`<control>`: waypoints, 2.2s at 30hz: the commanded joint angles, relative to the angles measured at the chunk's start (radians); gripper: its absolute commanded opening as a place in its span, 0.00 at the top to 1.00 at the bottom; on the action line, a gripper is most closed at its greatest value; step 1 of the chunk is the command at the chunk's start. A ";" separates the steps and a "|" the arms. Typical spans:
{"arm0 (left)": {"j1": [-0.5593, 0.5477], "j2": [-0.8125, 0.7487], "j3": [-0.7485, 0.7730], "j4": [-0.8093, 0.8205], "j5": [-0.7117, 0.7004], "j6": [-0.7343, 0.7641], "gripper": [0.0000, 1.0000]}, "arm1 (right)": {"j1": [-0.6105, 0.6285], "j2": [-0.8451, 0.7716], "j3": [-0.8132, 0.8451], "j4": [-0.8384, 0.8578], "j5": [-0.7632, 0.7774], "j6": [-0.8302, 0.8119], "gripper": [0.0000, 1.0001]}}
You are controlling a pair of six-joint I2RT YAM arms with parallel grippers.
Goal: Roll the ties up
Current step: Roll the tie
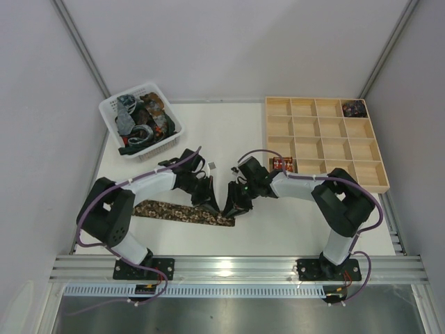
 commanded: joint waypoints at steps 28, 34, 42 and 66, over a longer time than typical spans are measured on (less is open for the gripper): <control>-0.029 0.097 -0.042 0.094 0.052 0.017 1.00 | -0.002 -0.221 0.012 -0.135 0.112 -0.454 0.26; -0.012 0.091 -0.038 0.083 0.060 0.035 1.00 | 0.161 -0.260 -0.053 -0.015 0.359 -0.901 0.00; -0.004 0.111 -0.028 0.110 0.099 0.038 0.99 | 0.166 -0.139 0.027 -0.037 0.301 -1.137 0.00; 0.034 0.117 -0.015 0.086 0.118 0.072 0.93 | 0.292 0.001 -0.007 0.131 0.551 -1.177 0.08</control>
